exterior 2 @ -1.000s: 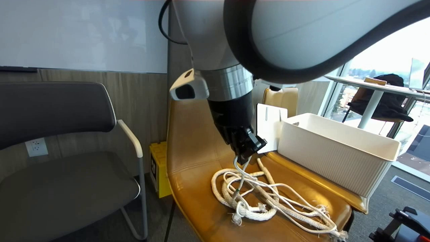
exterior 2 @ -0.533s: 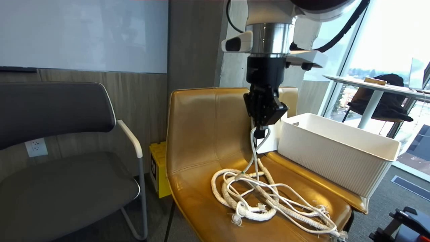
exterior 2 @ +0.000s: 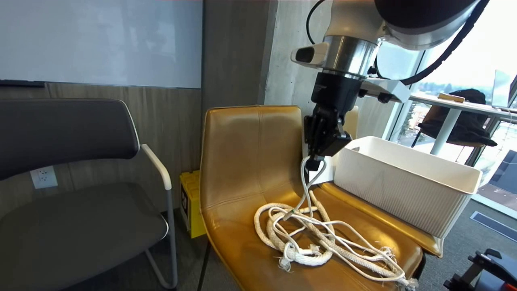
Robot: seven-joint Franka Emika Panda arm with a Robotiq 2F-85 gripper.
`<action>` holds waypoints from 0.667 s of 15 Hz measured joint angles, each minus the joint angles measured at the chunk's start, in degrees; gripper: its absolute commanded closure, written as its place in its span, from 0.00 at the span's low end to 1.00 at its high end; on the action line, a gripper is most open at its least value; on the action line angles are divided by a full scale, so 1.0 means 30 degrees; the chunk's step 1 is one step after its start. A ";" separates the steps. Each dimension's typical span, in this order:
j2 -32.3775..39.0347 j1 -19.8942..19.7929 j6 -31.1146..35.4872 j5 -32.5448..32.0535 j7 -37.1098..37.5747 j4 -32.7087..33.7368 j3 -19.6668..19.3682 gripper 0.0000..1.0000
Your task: Put the ropes in the basket, then remove them out of the basket
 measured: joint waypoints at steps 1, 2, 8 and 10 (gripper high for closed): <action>-0.0216 0.0046 0.0404 -0.0403 0.0302 -0.0359 -0.0019 0.99; -0.0405 0.0068 0.0752 -0.0923 0.0723 -0.0635 -0.0046 0.99; -0.0843 0.0016 0.1060 -0.2894 0.2438 -0.1014 -0.0316 0.42; -0.0841 -0.0093 0.1057 -0.2897 0.2447 -0.1005 -0.0362 0.27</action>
